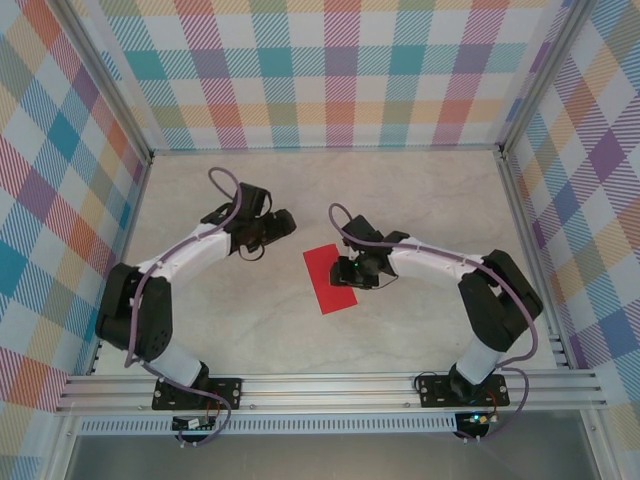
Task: Fold a paper plane with a square sheet of paper (pick it up from the middle)
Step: First fold in half a square sheet of paper at the center of the table, then move the square sheet of paper to the center of the table.
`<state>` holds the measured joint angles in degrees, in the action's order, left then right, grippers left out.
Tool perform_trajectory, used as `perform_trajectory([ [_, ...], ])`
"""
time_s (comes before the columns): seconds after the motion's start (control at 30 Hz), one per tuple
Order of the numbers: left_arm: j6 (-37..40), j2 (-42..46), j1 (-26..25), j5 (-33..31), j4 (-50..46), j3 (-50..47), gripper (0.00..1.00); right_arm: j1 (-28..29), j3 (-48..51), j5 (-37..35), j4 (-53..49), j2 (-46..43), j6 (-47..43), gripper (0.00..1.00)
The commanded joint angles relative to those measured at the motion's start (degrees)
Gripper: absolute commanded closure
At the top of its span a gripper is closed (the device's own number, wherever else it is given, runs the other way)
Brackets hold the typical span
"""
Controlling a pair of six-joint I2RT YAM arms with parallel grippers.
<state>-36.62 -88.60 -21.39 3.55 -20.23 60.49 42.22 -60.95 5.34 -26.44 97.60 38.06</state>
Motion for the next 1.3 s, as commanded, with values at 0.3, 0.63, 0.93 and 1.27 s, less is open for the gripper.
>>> perform_trajectory([
  [0.3, -0.5, 13.3, 3.9, -3.0, -2.3, -13.5, 0.03, 8.5, -7.6, -10.3, -9.1, 11.9, 4.0, 0.54],
  [0.63, -1.6, 15.5, 4.1, -0.6, -2.0, -17.6, 0.00, 15.1, -2.1, -3.0, -5.0, 7.4, 17.5, 0.55],
  [0.93, -1.4, 18.0, 4.0, 5.8, -1.2, -20.3, 0.00, 12.5, -14.9, -16.8, -14.4, 8.2, 4.4, 0.43],
  [1.27, -2.8, 19.6, 3.8, 12.4, -0.5, -23.8, 0.02, 9.5, -22.1, -15.9, -14.6, 17.4, -2.1, 0.34],
])
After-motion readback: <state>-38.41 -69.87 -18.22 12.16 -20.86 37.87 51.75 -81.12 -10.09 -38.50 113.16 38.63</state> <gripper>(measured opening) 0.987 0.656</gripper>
